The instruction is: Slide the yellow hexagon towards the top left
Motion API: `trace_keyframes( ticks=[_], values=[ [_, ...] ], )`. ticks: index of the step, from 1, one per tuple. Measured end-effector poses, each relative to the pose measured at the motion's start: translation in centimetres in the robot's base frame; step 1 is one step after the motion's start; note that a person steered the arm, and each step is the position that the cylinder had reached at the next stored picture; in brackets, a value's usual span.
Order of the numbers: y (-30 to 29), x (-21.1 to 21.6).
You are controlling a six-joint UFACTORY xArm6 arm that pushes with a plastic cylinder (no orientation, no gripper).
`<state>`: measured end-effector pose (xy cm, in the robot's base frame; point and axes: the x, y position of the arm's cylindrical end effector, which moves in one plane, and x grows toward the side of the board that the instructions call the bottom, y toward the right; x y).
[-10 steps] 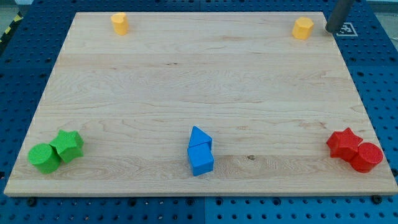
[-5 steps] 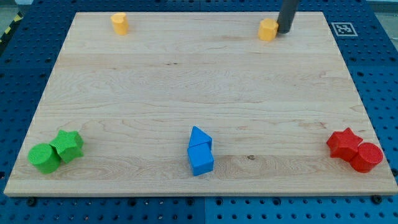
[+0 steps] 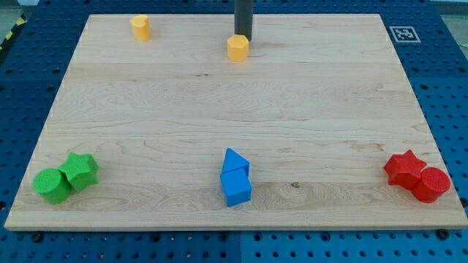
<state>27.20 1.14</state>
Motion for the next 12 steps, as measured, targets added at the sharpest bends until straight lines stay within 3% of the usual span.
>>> trace_keyframes(
  ticks=[2,3,5,7,9,12],
  values=[
    [6.8,4.7],
    [6.9,6.6],
    [1.1,6.6],
    [-1.2,2.2],
    [-3.4,1.0],
    [-11.2,-2.7]
  ],
)
